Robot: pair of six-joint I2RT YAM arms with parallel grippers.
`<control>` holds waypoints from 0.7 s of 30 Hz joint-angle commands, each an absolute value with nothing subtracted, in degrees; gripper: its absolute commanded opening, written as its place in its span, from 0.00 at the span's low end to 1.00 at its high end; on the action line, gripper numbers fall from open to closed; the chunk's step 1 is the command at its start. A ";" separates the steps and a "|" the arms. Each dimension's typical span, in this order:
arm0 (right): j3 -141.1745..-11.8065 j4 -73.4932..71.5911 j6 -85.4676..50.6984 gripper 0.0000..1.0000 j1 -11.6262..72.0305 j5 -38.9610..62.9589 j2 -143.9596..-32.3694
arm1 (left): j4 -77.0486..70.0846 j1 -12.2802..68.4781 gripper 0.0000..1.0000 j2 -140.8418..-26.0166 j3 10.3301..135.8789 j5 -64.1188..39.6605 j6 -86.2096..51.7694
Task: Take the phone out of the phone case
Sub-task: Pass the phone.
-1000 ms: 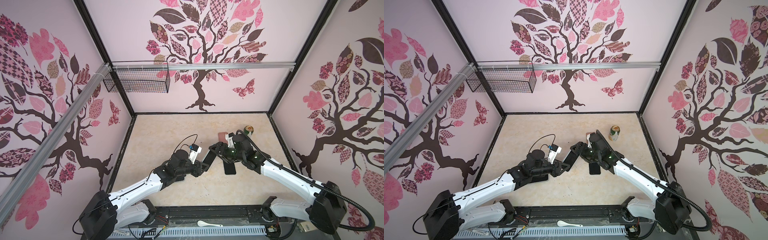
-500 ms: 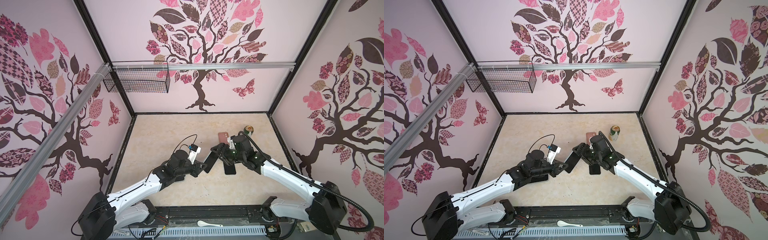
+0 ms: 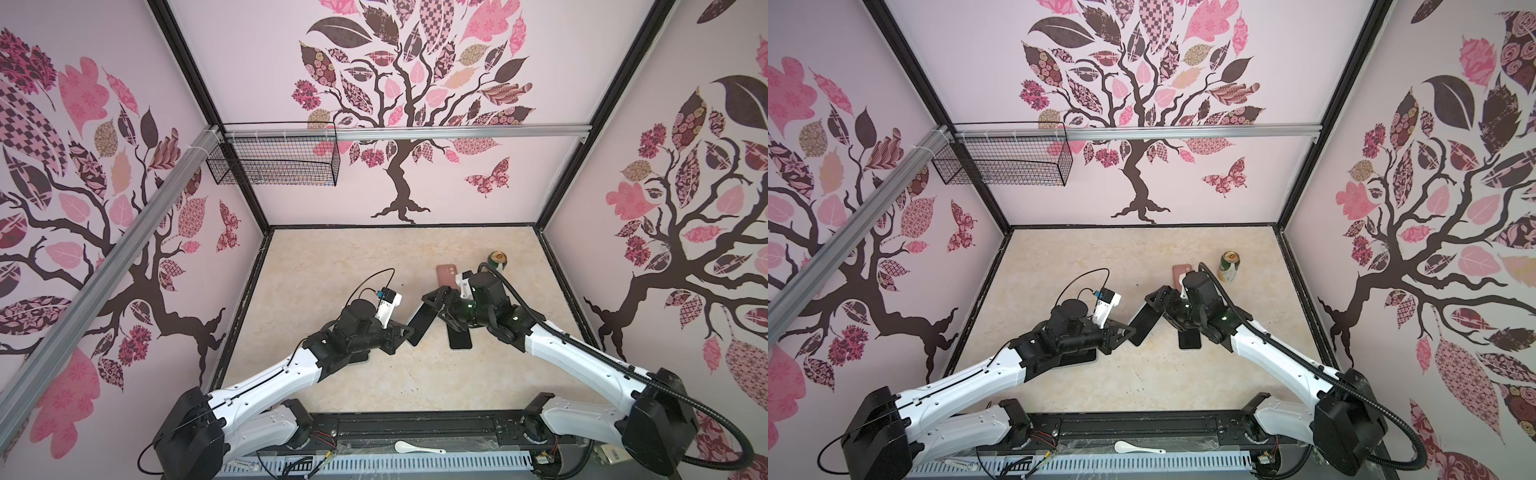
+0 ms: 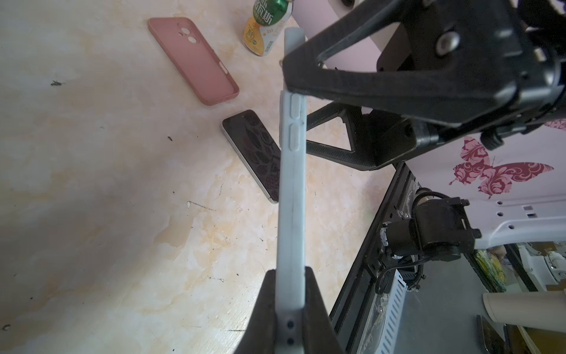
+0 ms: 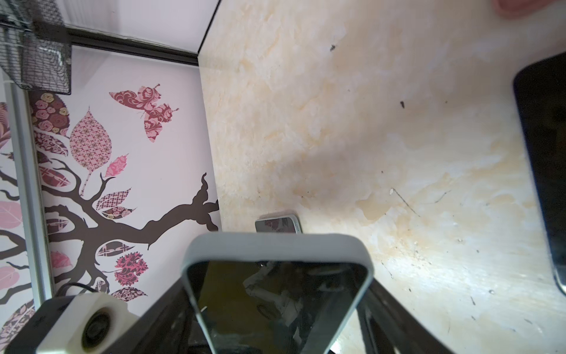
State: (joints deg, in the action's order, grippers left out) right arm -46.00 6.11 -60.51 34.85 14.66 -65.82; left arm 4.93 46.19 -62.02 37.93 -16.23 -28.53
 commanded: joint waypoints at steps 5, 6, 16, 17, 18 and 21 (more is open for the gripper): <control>-48.34 5.48 -37.29 0.92 34.45 1.03 -56.67 | 12.11 43.58 0.00 -58.73 44.80 -8.19 -28.57; -49.21 6.71 -34.28 0.92 34.43 0.31 -56.35 | 12.61 42.50 0.00 -58.67 45.40 -9.41 -28.19; -49.03 9.06 -13.66 0.86 34.43 3.35 -53.52 | 20.19 37.21 0.00 -55.67 49.19 -15.99 -23.44; -48.71 9.16 -10.87 0.89 34.45 5.43 -53.12 | 23.52 36.95 0.00 -55.79 51.02 -16.60 -22.44; -48.61 9.57 -8.17 0.93 34.45 7.12 -52.93 | 26.68 36.71 0.00 -56.19 52.75 -17.69 -21.42; -49.28 12.38 -4.04 0.97 34.44 8.67 -52.74 | 32.62 36.57 0.00 -57.22 55.96 -23.58 -15.92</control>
State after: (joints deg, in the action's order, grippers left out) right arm -48.77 9.26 -12.40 34.68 5.78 -53.80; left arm 28.12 36.80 -57.60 50.63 -17.45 -22.31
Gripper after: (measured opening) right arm 0.963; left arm 0.107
